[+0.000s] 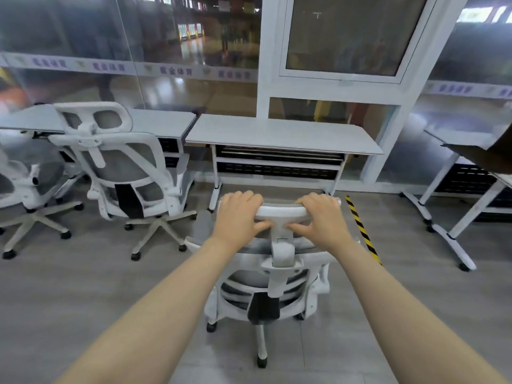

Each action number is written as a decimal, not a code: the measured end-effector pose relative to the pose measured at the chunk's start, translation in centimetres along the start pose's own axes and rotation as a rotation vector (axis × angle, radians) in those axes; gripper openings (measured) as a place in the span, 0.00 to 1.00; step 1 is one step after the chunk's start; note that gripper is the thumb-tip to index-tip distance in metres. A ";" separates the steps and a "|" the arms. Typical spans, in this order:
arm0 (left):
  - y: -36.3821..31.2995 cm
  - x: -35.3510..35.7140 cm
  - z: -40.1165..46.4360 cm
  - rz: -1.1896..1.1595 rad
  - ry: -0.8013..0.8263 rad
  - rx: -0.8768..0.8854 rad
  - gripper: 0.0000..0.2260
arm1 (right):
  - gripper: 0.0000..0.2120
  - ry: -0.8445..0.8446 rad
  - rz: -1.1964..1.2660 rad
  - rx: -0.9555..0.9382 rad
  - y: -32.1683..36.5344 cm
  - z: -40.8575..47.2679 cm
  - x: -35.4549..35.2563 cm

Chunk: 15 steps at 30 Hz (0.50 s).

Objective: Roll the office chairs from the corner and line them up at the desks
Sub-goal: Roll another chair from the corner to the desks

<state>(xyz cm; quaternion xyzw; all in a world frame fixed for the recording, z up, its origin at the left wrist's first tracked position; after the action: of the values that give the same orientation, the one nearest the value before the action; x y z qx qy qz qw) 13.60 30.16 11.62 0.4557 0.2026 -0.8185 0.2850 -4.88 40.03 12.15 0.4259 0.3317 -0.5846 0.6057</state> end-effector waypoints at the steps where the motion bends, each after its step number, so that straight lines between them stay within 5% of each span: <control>1: 0.8 1.0 2.0 0.003 -0.003 -0.001 0.20 | 0.25 0.013 0.001 0.002 -1.1 2.2 0.8; 15: 9.1 13.5 25.3 0.064 -0.010 -0.082 0.22 | 0.25 0.052 0.111 -0.019 -14.7 26.7 9.4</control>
<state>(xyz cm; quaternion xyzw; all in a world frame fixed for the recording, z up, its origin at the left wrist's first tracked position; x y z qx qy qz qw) -2.10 4.53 12.06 0.4459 0.2198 -0.8023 0.3304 -21.11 12.61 12.98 0.4529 0.3289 -0.5357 0.6323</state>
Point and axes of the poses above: each hand's wrist, its own z-axis towards the middle knuckle, its own x-axis out of the palm, y = z × x, the point moved 3 cm from there along z, towards the middle knuckle, and after that the axes turned 3 degrees about -x, right-handed, at the moved point
